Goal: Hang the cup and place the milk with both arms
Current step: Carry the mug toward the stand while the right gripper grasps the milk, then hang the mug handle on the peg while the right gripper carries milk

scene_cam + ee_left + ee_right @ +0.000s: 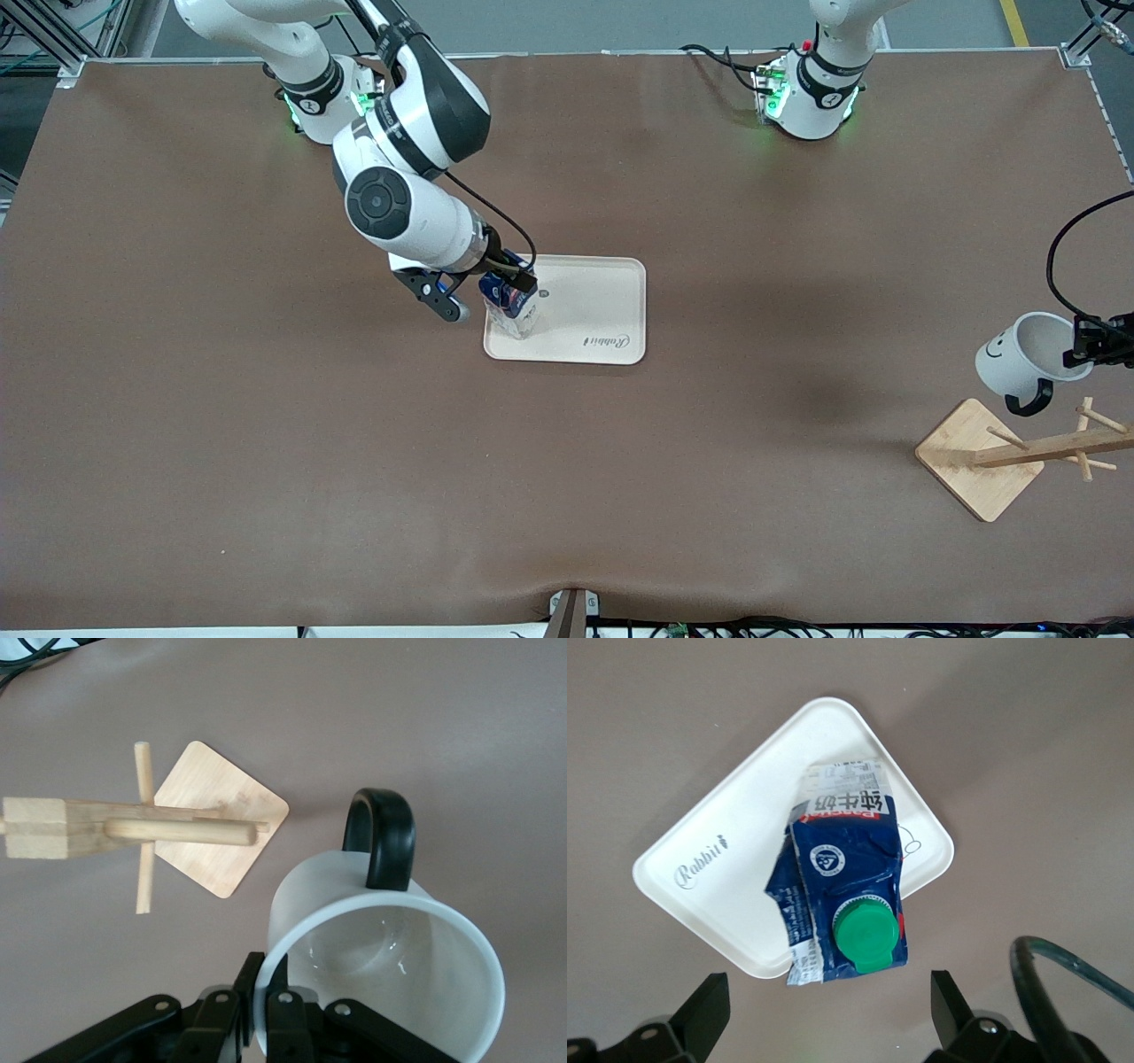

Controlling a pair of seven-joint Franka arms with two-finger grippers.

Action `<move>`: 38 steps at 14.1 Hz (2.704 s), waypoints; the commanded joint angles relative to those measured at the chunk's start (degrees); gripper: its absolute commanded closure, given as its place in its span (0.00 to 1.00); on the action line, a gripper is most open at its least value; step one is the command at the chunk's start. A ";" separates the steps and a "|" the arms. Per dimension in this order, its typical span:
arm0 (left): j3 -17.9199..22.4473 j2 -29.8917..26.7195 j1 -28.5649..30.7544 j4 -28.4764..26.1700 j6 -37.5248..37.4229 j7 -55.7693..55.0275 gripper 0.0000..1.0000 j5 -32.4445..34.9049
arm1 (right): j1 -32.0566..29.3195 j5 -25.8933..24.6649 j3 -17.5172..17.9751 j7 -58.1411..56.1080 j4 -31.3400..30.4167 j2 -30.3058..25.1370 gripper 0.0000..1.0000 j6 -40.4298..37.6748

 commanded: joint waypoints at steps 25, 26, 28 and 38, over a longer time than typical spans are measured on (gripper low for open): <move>4.78 2.83 3.07 2.52 6.24 12.08 0.53 -5.82 | -18.84 -13.57 -1.69 -27.77 5.33 -0.57 1.00 -25.35; 4.78 2.92 3.06 2.52 6.15 11.82 0.01 -6.17 | -21.48 -13.57 -1.69 -31.99 3.93 -0.93 1.00 -25.35; 4.87 2.83 3.24 2.43 6.07 11.64 0.00 -8.54 | -24.83 -15.14 -1.69 -38.69 3.21 -1.37 1.00 -25.35; 1.54 -6.12 1.48 1.91 -9.20 -12.67 0.00 -7.59 | -41.62 -25.17 -1.60 -69.98 -3.64 -0.75 1.00 -15.87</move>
